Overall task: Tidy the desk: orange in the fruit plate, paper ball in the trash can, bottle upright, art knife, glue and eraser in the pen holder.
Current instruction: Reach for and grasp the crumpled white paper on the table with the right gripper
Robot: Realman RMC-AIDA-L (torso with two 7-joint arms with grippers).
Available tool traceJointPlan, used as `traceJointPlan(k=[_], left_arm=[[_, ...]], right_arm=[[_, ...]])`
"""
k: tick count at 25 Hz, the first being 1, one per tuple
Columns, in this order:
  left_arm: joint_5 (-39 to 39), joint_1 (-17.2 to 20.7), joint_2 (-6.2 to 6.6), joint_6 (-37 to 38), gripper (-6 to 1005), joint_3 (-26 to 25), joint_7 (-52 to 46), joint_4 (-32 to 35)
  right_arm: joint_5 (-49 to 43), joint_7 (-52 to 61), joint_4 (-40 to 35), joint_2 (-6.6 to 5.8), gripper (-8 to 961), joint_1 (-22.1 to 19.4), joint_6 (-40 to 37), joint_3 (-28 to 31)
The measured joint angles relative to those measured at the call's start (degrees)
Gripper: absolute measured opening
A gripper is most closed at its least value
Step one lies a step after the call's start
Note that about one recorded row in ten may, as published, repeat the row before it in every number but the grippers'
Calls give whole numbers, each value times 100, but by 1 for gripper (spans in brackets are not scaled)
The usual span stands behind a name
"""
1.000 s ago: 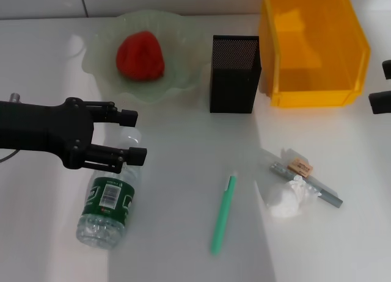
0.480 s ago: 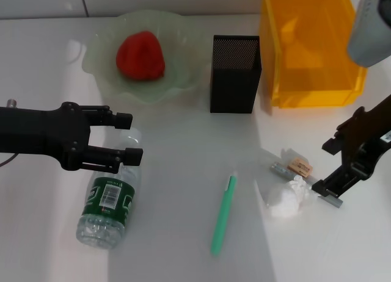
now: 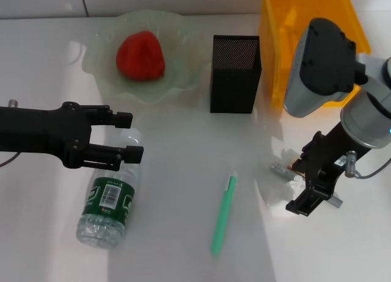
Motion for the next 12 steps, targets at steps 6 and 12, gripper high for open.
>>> traceJointPlan(k=[6, 12], left_arm=[[2, -13, 8, -94, 840, 22, -2, -46], [221, -66, -12, -128, 840, 1, -3, -75]], right_arm=[[7, 1, 278, 12, 769, 40, 418, -448], [50, 32, 766, 21, 767, 222, 652, -746]])
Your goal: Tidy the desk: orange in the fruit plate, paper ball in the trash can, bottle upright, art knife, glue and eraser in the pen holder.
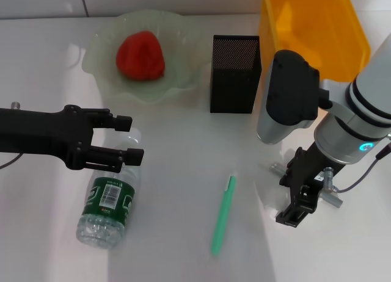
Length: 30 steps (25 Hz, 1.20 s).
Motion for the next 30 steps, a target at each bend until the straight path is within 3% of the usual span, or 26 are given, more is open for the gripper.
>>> traceJointPlan(k=[5, 11, 17, 25, 30], left_arm=[[75, -17, -16, -16, 840, -1, -7, -11], [78, -16, -18, -37, 840, -1, -4, -53], [79, -2, -17, -45, 840, -1, 9, -70], [45, 18, -12, -3, 840, -70, 0, -70], [43, -6, -19, 0, 841, -78, -7, -70]], right_arm=[[53, -9, -2, 0, 766, -21, 40, -9], [60, -10, -14, -1, 555, -40, 10, 16], [91, -19, -553, -24, 485, -208, -326, 253], [58, 235, -3145, -31, 494, -580, -1279, 2211], [-411, 728, -3699, -34, 499, -726, -456, 3007]])
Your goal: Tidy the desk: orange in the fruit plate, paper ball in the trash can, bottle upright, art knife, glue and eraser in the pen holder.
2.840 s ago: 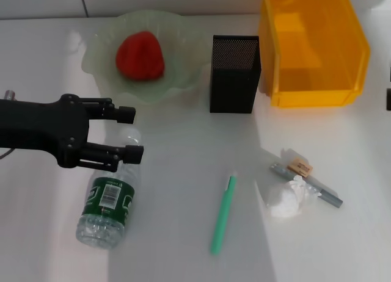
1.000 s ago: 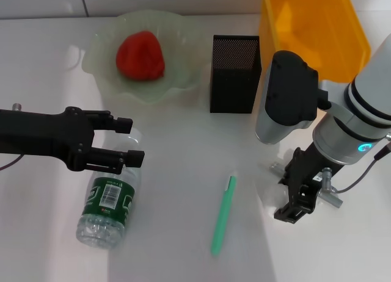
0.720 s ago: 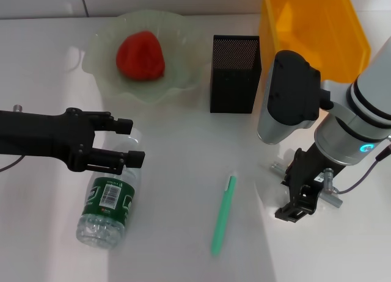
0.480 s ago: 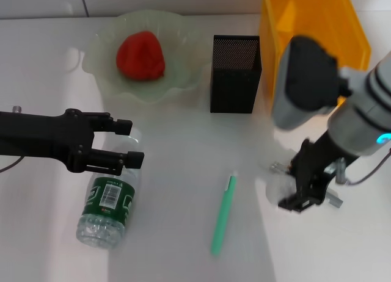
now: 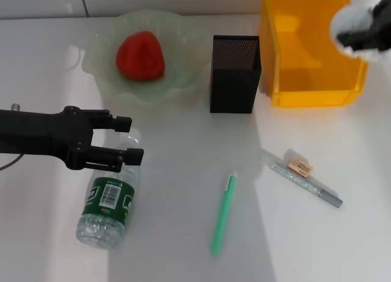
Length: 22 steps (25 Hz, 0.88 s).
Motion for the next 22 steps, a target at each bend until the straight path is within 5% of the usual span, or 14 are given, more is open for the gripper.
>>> traceJointPlan(k=[7, 15, 22], left_arm=[[-8, -4, 2, 3, 841, -65, -1, 0], [-16, 5, -2, 12, 840, -159, -9, 4], [-19, 32, -8, 27, 840, -205, -23, 2]], right_arm=[[-243, 229, 1185, 7, 507, -232, 1777, -56], [-221, 97, 1962, 4, 516, -155, 2474, -246], [-219, 97, 2000, 13, 751, -206, 2554, -289]])
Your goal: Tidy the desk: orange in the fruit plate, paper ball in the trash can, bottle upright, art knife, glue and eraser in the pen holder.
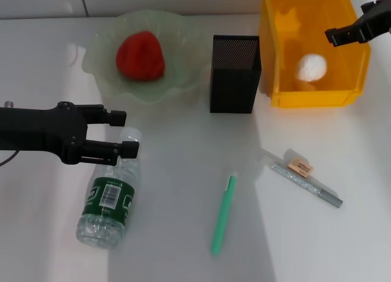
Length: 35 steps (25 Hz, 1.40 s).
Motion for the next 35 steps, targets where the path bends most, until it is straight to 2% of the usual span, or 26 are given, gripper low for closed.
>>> traceJointPlan(k=[3, 5, 8, 11, 13, 15, 17, 20, 22, 24, 26, 30, 35], left_arm=[[1, 5, 0, -18, 840, -7, -67, 10], [16, 5, 0, -48, 841, -32, -182, 45], [44, 1, 5, -98, 841, -177, -402, 105], [53, -8, 27, -121, 841, -263, -742, 259], [104, -11, 36, -139, 841, -267, -1045, 451], [296, -19, 10, -175, 841, -262, -1454, 790], [606, -61, -57, -218, 841, -234, -1904, 1203], [1247, -206, -237, -229, 841, -191, -2560, 1879], [1761, -343, -356, -222, 840, -101, -3051, 2332], [2250, -505, -415, -218, 840, 193, -3671, 2717], [2596, -690, -401, -215, 840, 589, -4364, 2880], [3293, -1160, -416, -181, 840, 1209, -5417, 2928], [3944, -1433, -447, -376, 840, 1997, -6249, 2885]], right_arm=[[155, -42, -86, 3, 781, -109, 11, -10], [613, -303, -207, -6, 801, -284, -24, 8], [2012, -1119, -382, -27, 831, -693, -207, 117], [3512, -2014, -242, -34, 851, -1038, -754, 607], [4414, -2653, 137, -33, 851, -1172, -1391, 1058], [5172, -3338, 852, -50, 851, -1210, -2245, 1643], [5549, -3957, 1752, -103, 851, -1143, -3034, 2198], [5473, -4888, 3243, -298, 851, -1000, -3837, 2733], [5284, -5360, 3916, -405, 851, -979, -3952, 2814], [5104, -5723, 4342, -436, 851, -1004, -3906, 2826], [5000, -5942, 4549, -411, 851, -1064, -3809, 2831], [4840, -6176, 4693, -273, 852, -1165, -3481, 2829], [4683, -6309, 4733, -163, 852, -1232, -3294, 2825]])
